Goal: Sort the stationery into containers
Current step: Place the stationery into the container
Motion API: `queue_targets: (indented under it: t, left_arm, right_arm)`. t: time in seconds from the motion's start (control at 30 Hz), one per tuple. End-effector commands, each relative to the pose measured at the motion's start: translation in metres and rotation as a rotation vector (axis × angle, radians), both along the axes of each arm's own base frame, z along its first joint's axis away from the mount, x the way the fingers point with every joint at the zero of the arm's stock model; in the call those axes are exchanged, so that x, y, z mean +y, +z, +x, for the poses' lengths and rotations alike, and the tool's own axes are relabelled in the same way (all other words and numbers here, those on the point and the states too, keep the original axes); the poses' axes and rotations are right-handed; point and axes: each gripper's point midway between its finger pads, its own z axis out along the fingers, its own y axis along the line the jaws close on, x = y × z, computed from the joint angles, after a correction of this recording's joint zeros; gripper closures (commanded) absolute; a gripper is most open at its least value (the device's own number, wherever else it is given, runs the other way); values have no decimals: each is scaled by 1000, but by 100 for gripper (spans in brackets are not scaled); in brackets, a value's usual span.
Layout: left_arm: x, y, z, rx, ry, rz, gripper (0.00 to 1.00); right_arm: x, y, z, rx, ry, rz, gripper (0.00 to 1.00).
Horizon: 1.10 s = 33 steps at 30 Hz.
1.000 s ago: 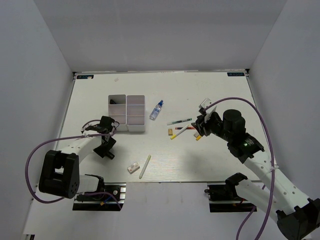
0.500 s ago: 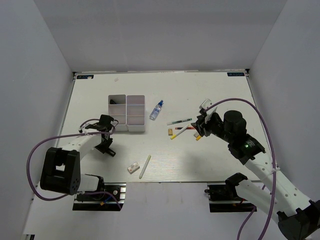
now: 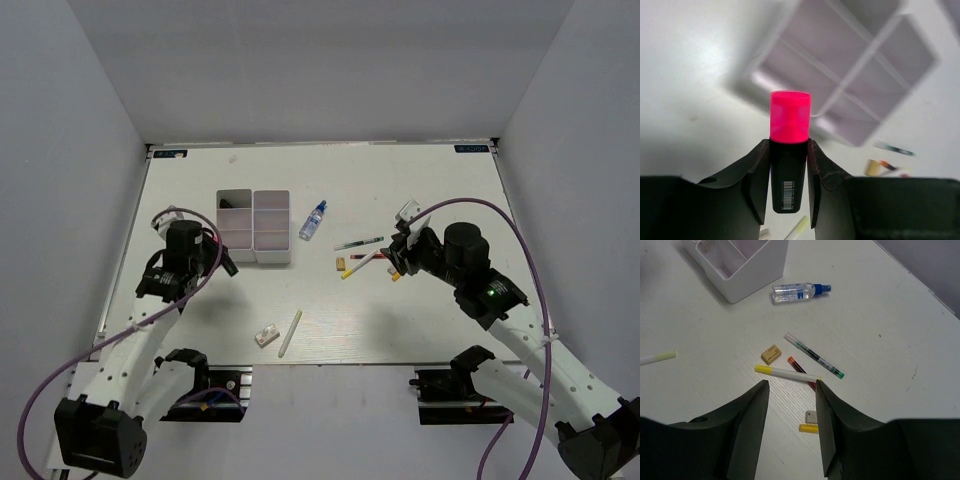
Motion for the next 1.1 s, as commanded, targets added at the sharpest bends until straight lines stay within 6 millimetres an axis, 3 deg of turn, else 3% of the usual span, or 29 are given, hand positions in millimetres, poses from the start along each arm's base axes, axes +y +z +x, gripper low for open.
queue_targets:
  t: [0.0, 0.1, 0.13, 0.17, 0.23, 0.37, 0.5, 0.8, 1.07]
  left_arm:
    - [-35, 55, 31, -264, -250, -14, 100]
    - [-55, 77, 54, -396, -322, -66, 100]
    - [-57, 70, 63, -386, -322, -66, 100]
    - [-60, 85, 75, -450, -316, -79, 100]
    - [-62, 93, 88, -510, -322, -70, 100]
    - [-55, 119, 116, -671, -266, -29, 100]
    - [-46, 135, 128, -748, -199, -47, 100]
    - [-18, 110, 155, -755, -57, 60, 100]
    - [-14, 101, 173, -781, -27, 92, 100]
  right_arm:
    - [3, 9, 4, -49, 4, 9, 52]
    - [3, 5, 5, -43, 4, 1, 52]
    - [3, 4, 5, -40, 2, 1, 52]
    - [4, 4, 5, -39, 5, -1, 52]
    - [4, 4, 5, -38, 6, -3, 52]
    - [3, 2, 6, -38, 2, -5, 52]
    - [3, 1, 6, -36, 1, -10, 52]
    - [3, -3, 8, -30, -1, -19, 52]
    - [3, -7, 11, -24, -8, -28, 52]
